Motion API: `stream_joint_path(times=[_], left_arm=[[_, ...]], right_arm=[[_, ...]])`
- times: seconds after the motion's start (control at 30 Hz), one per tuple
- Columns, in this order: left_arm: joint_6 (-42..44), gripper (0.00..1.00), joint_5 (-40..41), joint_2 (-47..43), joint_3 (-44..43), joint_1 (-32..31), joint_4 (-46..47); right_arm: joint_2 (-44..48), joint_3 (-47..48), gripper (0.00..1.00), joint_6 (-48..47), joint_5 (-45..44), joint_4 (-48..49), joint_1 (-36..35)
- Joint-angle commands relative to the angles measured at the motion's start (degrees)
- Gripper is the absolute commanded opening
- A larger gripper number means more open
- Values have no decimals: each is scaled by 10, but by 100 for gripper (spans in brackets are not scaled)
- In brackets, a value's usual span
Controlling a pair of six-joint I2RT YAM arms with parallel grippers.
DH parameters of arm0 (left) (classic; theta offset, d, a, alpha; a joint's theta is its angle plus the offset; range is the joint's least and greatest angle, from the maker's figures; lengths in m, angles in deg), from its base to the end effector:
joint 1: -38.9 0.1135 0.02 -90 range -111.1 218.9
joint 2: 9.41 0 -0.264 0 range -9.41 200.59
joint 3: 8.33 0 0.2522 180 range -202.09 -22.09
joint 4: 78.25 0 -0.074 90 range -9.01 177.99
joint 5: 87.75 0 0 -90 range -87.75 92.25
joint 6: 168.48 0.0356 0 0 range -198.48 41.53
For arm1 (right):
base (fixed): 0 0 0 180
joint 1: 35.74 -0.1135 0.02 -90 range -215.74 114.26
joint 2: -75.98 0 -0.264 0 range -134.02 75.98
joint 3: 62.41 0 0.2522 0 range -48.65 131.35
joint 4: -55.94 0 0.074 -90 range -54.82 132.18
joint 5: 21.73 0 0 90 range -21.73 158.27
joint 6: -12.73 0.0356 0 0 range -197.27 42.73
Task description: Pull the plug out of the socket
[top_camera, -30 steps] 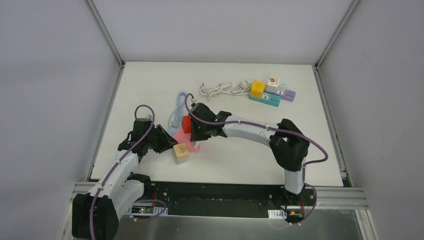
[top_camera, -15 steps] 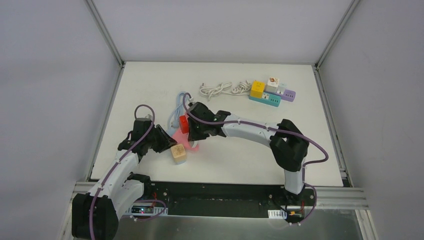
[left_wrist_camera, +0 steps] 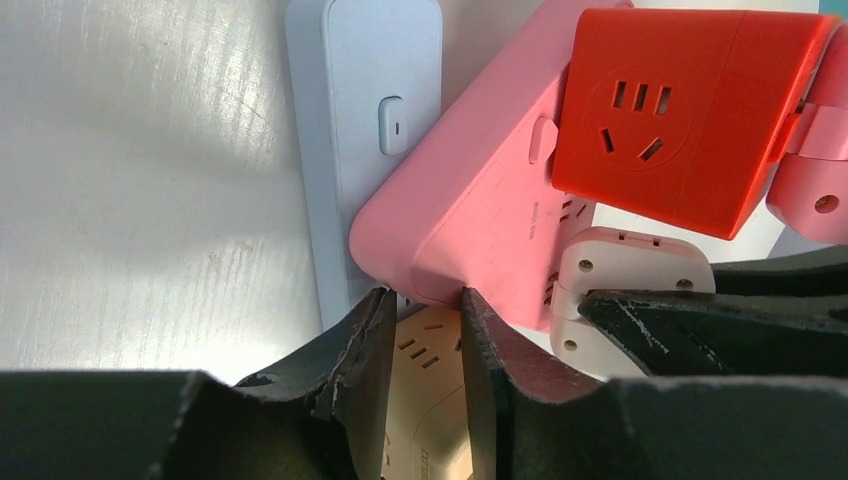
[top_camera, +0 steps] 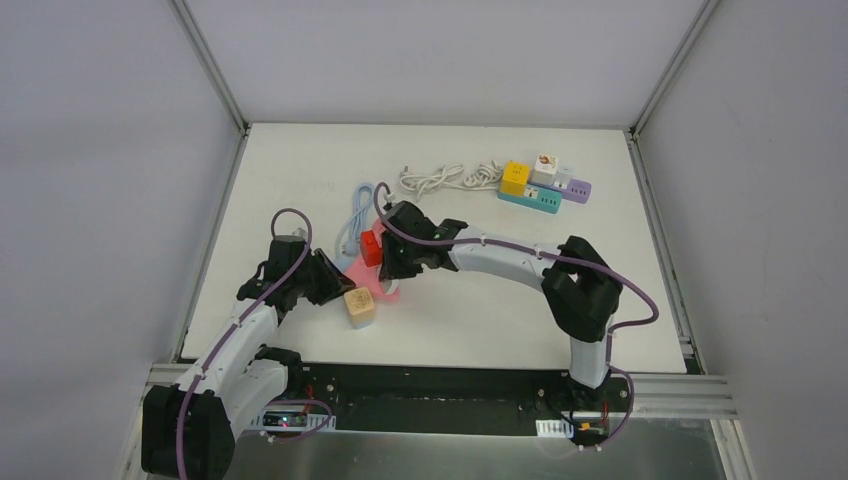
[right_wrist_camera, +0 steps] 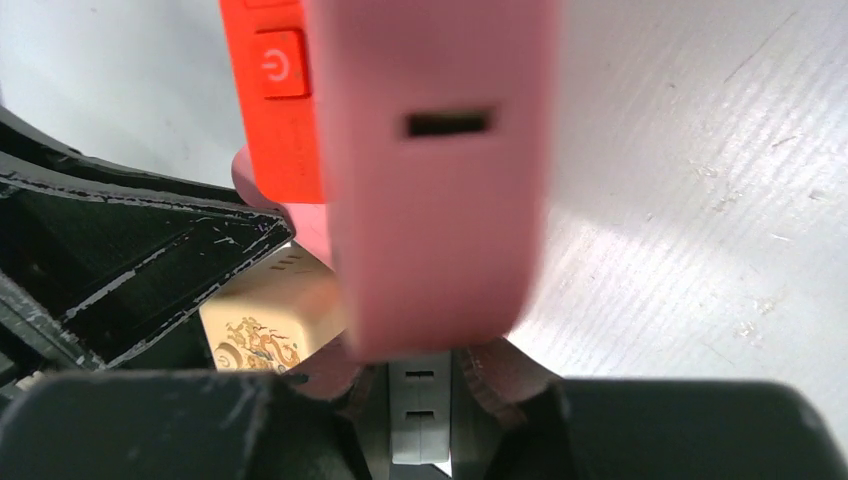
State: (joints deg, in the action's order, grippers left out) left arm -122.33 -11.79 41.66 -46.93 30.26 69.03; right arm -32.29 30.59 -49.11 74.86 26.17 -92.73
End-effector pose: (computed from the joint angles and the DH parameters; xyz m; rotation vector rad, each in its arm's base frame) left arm 0.1735 -0.0351 0.1874 -0.6221 2.3716 -0.7169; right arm 0.2272 0.3572 0.2204 -0.6849 2.4237 0.8117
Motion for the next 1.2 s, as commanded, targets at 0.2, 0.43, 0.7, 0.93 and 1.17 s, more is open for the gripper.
stream_joint_path(times=[0.2,0.43,0.7,0.93,1.17], left_arm=[[34,31,61,17,16,-2,-84],[34,31,63,21,16,-3,-83],[35,31,62,24,15,-5,-85],[35,31,74,22,14,-7,-92],[33,31,86,26,12,-8,-102]], right_arm=[[41,0,0,-15,-1,-1,9],[42,-7,0,-3,34,46,4],[8,59,0,-39,-65,-52,-24],[65,-24,0,16,98,78,26],[29,31,0,-16,11,-10,-11]])
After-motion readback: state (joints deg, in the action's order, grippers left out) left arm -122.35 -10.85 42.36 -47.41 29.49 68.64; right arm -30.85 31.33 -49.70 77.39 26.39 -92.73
